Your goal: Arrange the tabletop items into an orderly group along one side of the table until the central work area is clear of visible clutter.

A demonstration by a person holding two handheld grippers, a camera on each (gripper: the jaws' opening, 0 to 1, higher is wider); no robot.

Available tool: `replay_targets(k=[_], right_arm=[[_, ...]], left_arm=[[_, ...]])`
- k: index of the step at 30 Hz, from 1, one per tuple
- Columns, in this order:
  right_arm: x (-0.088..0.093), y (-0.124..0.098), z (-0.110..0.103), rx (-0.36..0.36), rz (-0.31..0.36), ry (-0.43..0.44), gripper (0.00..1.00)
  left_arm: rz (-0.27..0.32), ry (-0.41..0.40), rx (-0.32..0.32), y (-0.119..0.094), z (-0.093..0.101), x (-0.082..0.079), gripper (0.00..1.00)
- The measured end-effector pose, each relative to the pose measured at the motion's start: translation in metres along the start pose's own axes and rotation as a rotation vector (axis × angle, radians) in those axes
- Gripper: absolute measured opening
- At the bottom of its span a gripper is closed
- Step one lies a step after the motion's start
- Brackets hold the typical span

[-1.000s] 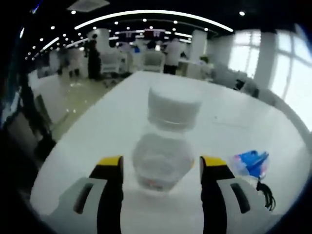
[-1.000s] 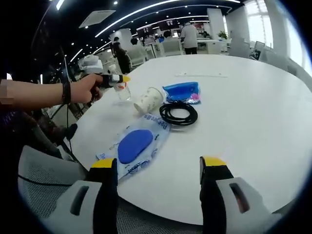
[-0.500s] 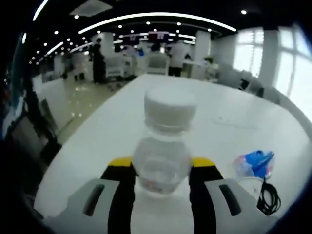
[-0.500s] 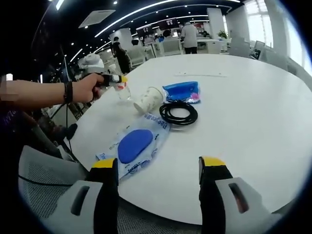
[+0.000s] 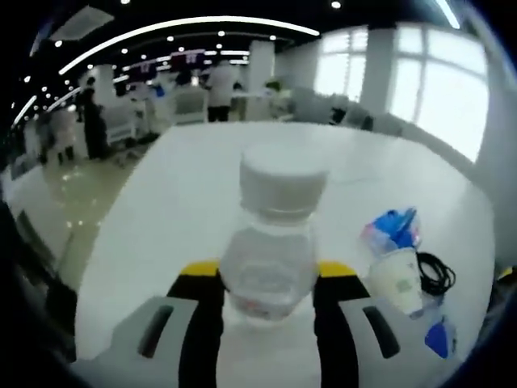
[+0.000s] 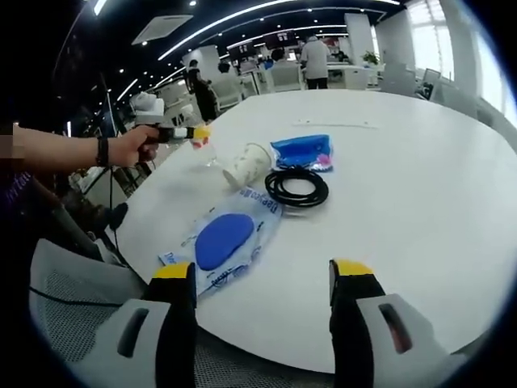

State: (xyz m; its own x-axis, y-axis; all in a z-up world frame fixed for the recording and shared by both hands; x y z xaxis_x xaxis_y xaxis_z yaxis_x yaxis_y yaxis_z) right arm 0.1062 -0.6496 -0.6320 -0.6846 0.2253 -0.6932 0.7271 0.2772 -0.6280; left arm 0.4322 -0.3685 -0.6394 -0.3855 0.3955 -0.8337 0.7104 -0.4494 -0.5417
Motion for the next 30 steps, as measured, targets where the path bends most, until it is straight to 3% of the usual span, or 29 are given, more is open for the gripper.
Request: replay_targets(k=[2,5,9,13,21,24,25,30], right_arm=[[0.0,0.0,-0.001,0.001,-0.003,-0.008,0.67],[0.001,0.0,0.0,0.009,-0.009,-0.015,0.67],[0.001,-0.001,0.003,0.02,-0.002,-0.009,0.69],[0.0,-0.001,0.004,0.023,0.002,-0.002,0.7],[0.001,0.0,0.002,0.017,-0.004,-0.005,0.7],[0.001,-0.001,0.003,0.019,-0.003,-0.005,0.7],[0.001,0.0,0.003,0.021,-0.002,-0.004,0.7],[0.0,-0.001,0.005,0.032,0.0,-0.002,0.72]], left_arm=[[-0.01,0.023,0.017,0.0,-0.001,0.0,0.4],[-0.012,0.006,-0.005,0.0,0.0,0.0,0.41],[0.005,-0.061,-0.031,0.002,0.007,-0.001,0.55],[0.018,-0.174,-0.149,0.001,0.008,0.0,0.64],[-0.003,-0.369,-0.341,0.001,0.022,0.002,0.63],[-0.054,-0.335,-0.363,0.004,0.029,0.003,0.55],[-0.053,-0.311,-0.397,0.004,0.03,0.001,0.53],[-0.052,-0.371,-0.446,0.0,0.028,0.002,0.47]])
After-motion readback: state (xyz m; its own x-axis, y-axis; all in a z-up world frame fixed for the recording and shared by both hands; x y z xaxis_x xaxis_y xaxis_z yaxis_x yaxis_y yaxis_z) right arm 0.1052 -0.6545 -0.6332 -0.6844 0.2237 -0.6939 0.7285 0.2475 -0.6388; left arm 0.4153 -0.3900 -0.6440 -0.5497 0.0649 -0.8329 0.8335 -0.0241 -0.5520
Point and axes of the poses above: the point that each gripper's makers call its tool centre point, and the gripper's own axes: y roughly forward along the fingers, z roughly to its right, x roughly out of its underside, the point moved 7 cm from there along -y, roughly backward along the fingers, and after that the axes turned 12 degrees about y, right-handed, at the moved point
